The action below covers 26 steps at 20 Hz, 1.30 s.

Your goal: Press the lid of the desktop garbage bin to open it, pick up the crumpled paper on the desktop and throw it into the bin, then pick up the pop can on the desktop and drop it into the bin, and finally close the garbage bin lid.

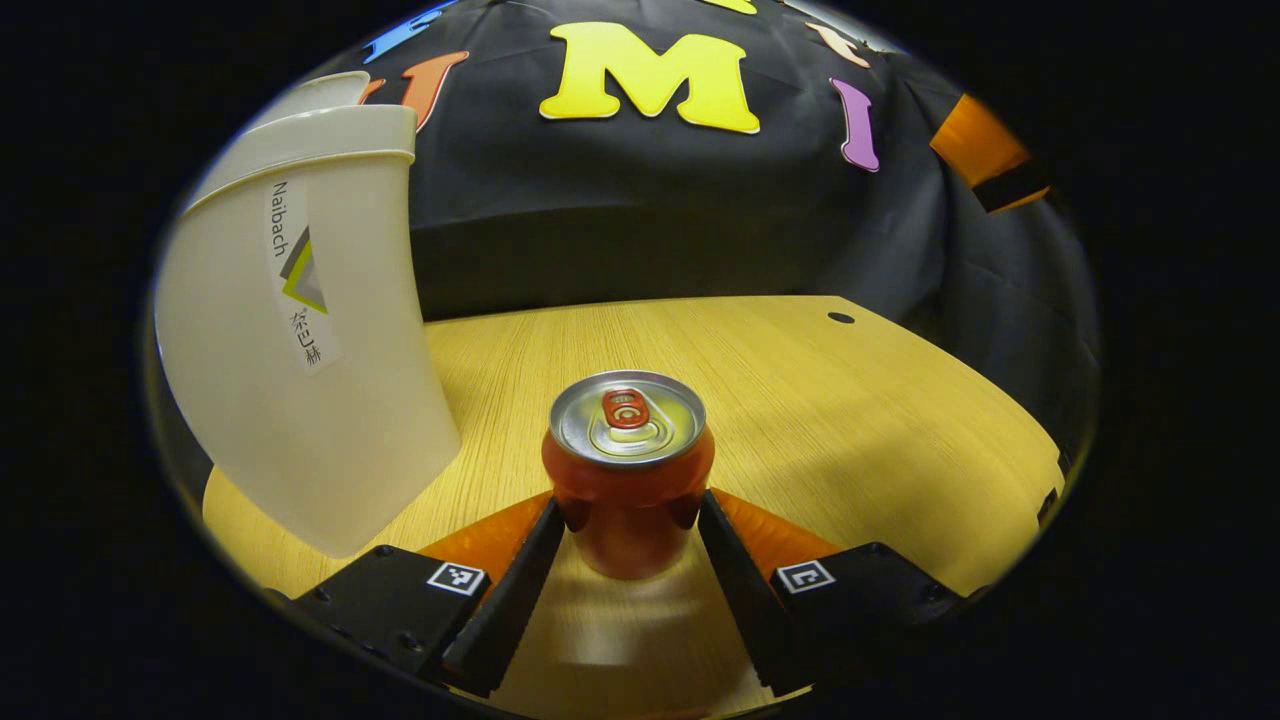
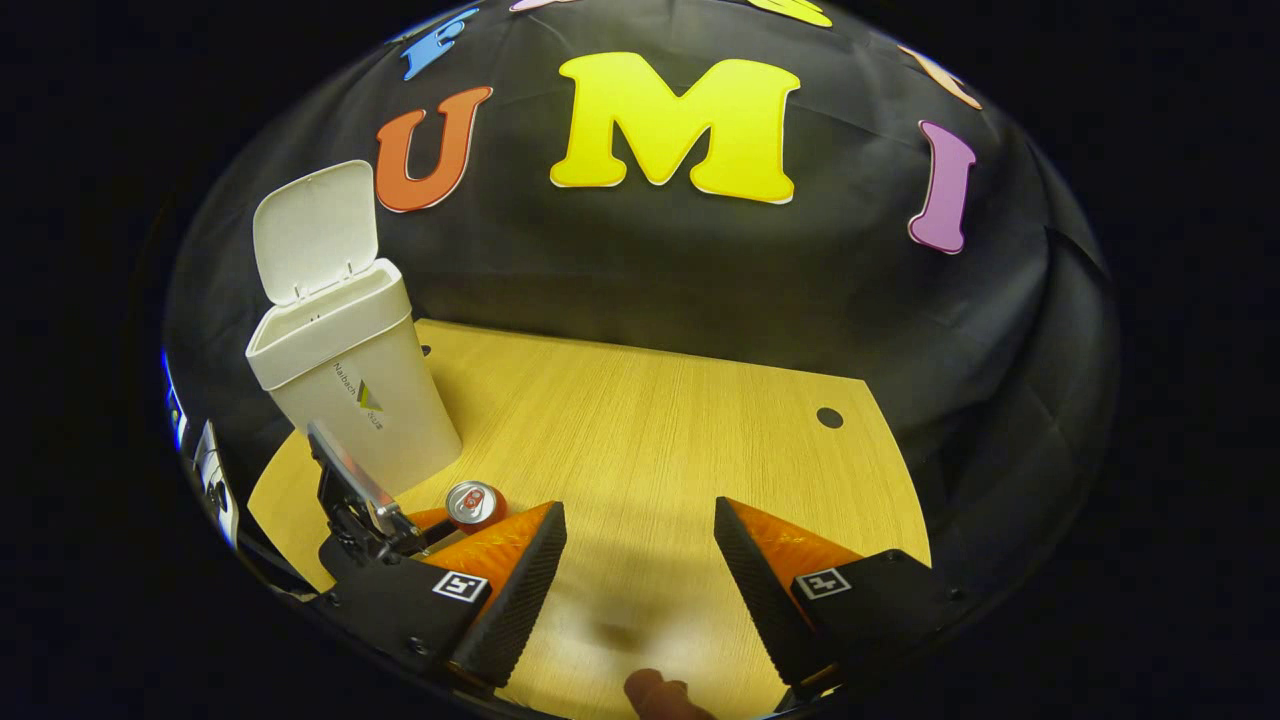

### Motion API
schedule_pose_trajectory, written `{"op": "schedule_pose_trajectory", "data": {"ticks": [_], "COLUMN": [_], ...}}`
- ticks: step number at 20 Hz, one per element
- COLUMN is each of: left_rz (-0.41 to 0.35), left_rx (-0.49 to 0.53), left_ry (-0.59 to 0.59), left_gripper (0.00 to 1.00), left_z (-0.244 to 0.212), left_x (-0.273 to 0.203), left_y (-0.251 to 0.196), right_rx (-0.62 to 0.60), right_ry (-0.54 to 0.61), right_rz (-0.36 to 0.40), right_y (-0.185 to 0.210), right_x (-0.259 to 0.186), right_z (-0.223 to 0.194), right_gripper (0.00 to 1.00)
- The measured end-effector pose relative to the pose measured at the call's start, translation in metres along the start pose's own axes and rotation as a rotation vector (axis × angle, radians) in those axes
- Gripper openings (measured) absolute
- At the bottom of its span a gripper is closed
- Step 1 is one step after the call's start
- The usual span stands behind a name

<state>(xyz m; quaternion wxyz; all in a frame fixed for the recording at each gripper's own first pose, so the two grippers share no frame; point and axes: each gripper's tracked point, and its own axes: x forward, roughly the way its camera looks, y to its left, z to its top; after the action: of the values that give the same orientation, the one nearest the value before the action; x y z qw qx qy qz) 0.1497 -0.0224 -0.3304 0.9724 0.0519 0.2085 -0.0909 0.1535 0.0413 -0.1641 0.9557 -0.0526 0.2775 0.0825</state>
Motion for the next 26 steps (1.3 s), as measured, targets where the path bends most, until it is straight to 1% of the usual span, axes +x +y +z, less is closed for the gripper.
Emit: {"op": "schedule_pose_trajectory", "data": {"ticks": [1, 3, 8, 12, 15, 17, 21, 23, 24, 26], "left_rz": [-0.001, -0.016, -0.006, -0.007, 0.009, 0.036, 0.06, 0.079, 0.085, 0.088], "left_rx": [0.0, -0.008, 0.013, 0.006, 0.002, -0.002, 0.012, 0.028, 0.027, -0.009], "left_ry": [0.001, 0.006, -0.024, -0.06, -0.08, -0.089, -0.087, -0.106, -0.106, -0.11], "left_gripper": [0.87, 0.86, 0.86, 0.86, 0.86, 0.86, 0.86, 0.86, 0.86, 0.86], "left_z": [0.001, 0.001, 0.018, 0.04, 0.058, 0.07, 0.094, 0.112, 0.12, 0.137], "left_x": [0.0, -0.001, -0.01, -0.023, -0.037, -0.048, -0.076, -0.091, -0.099, -0.113], "left_y": [0.0, -0.003, -0.004, -0.006, -0.003, 0.004, 0.01, 0.017, 0.02, 0.025], "right_rx": [0.003, 0.002, 0.011, 0.027, 0.026, 0.036, 0.067, 0.093, 0.107, 0.125], "right_ry": [0.0, 0.001, 0.004, -0.004, -0.007, -0.009, -0.013, -0.019, -0.023, -0.034], "right_rz": [0.0, -0.006, -0.009, -0.017, -0.022, -0.022, -0.021, -0.019, -0.021, -0.038], "right_y": [-0.001, -0.005, -0.01, -0.014, -0.017, -0.018, -0.02, -0.02, -0.021, -0.026], "right_x": [-0.002, -0.004, -0.011, -0.018, -0.026, -0.031, -0.039, -0.04, -0.04, -0.039], "right_z": [-0.001, -0.002, -0.007, -0.007, -0.007, -0.007, -0.007, -0.006, -0.005, -0.003], "right_gripper": [0.94, 0.94, 0.95, 0.95, 0.95, 0.95, 0.94, 0.94, 0.95, 0.95]}}
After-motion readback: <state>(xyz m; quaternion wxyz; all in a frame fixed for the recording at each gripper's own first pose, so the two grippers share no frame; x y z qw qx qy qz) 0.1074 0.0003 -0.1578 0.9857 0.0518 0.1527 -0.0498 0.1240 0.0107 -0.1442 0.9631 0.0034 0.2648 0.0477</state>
